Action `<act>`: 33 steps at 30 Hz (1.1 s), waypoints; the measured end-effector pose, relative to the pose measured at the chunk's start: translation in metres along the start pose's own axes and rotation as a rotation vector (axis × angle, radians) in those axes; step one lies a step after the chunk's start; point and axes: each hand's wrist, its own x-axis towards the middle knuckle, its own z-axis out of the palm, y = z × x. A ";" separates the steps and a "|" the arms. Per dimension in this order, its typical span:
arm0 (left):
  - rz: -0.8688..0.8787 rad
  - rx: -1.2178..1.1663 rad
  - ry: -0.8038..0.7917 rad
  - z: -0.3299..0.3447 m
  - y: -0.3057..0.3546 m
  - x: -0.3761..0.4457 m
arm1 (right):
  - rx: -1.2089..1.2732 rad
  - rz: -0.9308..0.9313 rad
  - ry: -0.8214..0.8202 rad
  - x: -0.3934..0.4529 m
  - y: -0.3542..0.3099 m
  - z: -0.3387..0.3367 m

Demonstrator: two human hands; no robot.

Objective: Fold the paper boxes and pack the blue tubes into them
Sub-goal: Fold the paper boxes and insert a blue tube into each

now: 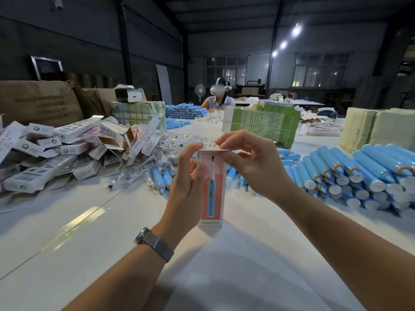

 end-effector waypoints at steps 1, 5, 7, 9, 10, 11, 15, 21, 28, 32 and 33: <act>-0.001 -0.007 0.007 0.000 0.000 0.000 | -0.005 0.003 -0.004 0.000 0.000 0.000; 0.004 -0.047 -0.004 0.000 0.003 -0.001 | 0.019 0.026 -0.002 0.001 -0.006 0.001; -0.023 -0.086 -0.007 0.000 0.004 -0.001 | -0.026 0.021 -0.002 0.002 -0.006 0.001; -0.040 -0.129 0.013 0.000 0.005 0.000 | -0.055 0.019 -0.011 0.002 -0.006 0.002; -0.034 -0.136 0.026 0.000 0.007 0.000 | -0.059 0.018 -0.016 0.002 -0.005 0.002; -0.023 -0.144 0.034 0.000 0.009 0.001 | -0.065 0.015 -0.018 0.001 -0.005 0.002; -0.010 -0.173 0.047 0.000 0.015 0.005 | -0.086 -0.023 -0.030 0.001 -0.004 0.003; -0.011 -0.179 0.066 0.000 0.019 0.007 | -0.103 -0.055 0.005 0.003 -0.008 0.006; -0.014 -0.170 0.077 0.001 0.020 0.008 | -0.136 -0.046 0.026 0.001 -0.010 0.008; -0.002 -0.170 0.066 0.000 0.019 0.009 | -0.259 -0.105 0.044 -0.001 -0.009 0.011; 0.001 -0.171 0.065 0.000 0.019 0.009 | -0.297 -0.132 0.054 -0.002 -0.010 0.013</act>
